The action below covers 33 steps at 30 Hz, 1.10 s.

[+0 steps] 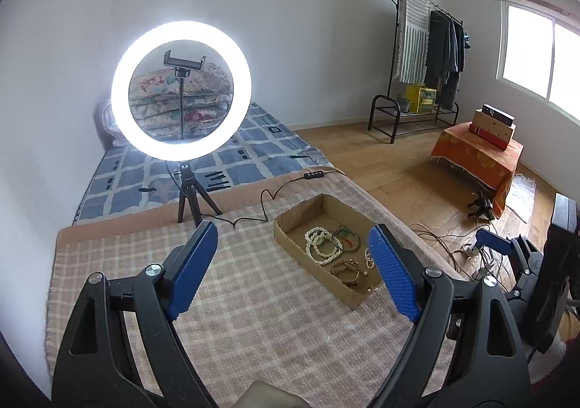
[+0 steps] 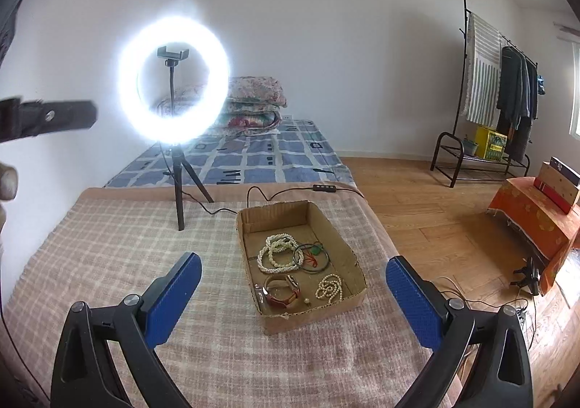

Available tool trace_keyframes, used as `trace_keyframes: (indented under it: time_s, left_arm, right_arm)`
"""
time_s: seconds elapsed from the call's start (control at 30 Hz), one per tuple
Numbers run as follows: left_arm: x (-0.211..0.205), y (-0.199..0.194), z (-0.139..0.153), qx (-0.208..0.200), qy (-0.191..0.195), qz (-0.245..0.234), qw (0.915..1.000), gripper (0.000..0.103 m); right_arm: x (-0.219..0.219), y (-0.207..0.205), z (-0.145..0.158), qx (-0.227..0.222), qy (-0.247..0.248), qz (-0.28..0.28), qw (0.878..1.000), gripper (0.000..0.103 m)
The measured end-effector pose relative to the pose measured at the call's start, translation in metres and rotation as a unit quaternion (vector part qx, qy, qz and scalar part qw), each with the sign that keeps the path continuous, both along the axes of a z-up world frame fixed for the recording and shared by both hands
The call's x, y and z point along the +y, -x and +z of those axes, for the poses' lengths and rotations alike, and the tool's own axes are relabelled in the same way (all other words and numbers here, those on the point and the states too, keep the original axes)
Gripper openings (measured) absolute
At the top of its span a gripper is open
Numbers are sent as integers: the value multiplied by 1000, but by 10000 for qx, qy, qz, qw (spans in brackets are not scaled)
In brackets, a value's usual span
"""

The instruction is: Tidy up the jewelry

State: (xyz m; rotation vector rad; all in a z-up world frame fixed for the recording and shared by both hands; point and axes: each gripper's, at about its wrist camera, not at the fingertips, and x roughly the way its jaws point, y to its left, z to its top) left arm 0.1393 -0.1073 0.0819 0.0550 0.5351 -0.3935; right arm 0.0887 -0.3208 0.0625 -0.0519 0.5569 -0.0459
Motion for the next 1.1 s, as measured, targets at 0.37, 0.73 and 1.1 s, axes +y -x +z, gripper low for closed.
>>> trace_keyframes:
  time_s: [0.37, 0.73, 1.1]
  left_arm:
    - [14, 47, -17, -259, -114, 82, 9996, 100]
    - [12, 56, -51, -86, -295, 6, 9995, 103]
    - [12, 59, -68, 23, -385, 33, 9993, 103]
  right_arm:
    - [1, 14, -6, 8, -205, -129, 9997, 103]
    - [10, 18, -5, -170, -59, -73, 9998, 103]
    - [7, 13, -15, -72, -85, -175, 9998, 103]
